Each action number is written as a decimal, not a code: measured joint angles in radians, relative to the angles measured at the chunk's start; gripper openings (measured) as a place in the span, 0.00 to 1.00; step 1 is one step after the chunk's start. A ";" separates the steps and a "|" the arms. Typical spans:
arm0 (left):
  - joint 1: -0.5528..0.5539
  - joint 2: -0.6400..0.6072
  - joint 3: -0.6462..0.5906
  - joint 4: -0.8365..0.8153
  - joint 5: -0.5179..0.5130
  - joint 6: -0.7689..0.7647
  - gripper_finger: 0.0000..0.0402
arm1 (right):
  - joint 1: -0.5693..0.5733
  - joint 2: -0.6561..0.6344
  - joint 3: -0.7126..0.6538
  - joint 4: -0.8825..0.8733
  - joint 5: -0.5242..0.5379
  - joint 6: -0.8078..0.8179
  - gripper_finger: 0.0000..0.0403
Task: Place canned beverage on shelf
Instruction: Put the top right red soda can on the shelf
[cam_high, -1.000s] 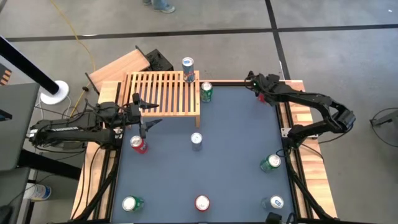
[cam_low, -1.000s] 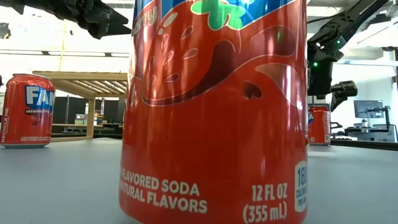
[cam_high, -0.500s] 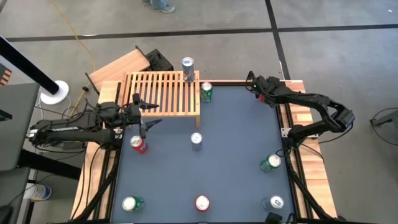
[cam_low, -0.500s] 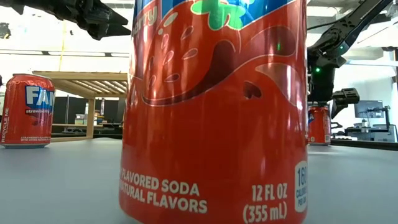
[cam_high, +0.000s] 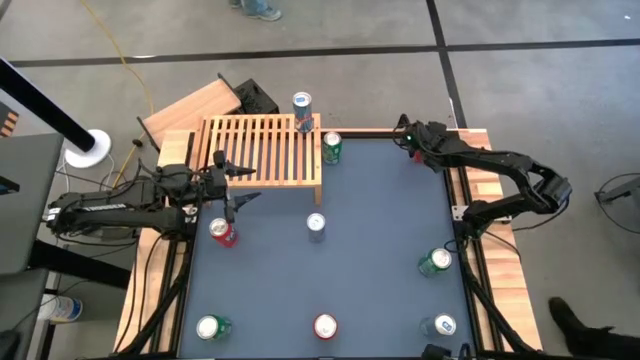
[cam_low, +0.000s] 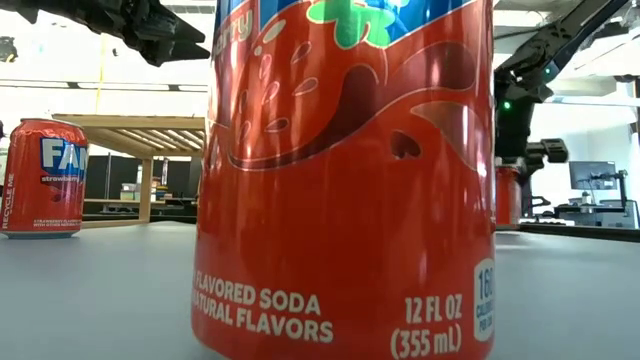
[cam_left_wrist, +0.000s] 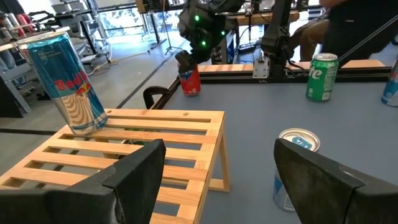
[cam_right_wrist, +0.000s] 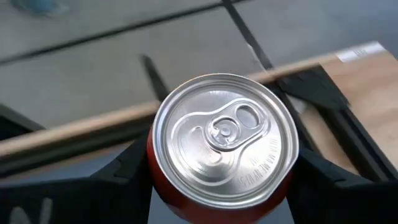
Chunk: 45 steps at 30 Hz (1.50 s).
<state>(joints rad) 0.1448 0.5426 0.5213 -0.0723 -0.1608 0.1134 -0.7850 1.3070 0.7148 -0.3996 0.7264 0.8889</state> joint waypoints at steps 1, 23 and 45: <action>0.000 0.000 0.000 0.000 0.000 -0.003 0.73 | 0.010 -0.007 0.015 -0.002 0.000 -0.007 0.64; 0.000 0.000 0.000 -0.028 0.001 -0.029 0.73 | 0.560 -0.057 0.537 -0.130 -0.025 -0.363 0.62; 0.000 0.000 0.000 -0.058 -0.004 -0.077 0.73 | 0.944 0.518 0.889 0.256 -0.469 -0.650 0.62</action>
<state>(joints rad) 0.1452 0.5423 0.5213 -0.1308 -0.1646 0.0367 0.1592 1.8247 1.6035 -0.1433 0.2577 0.2388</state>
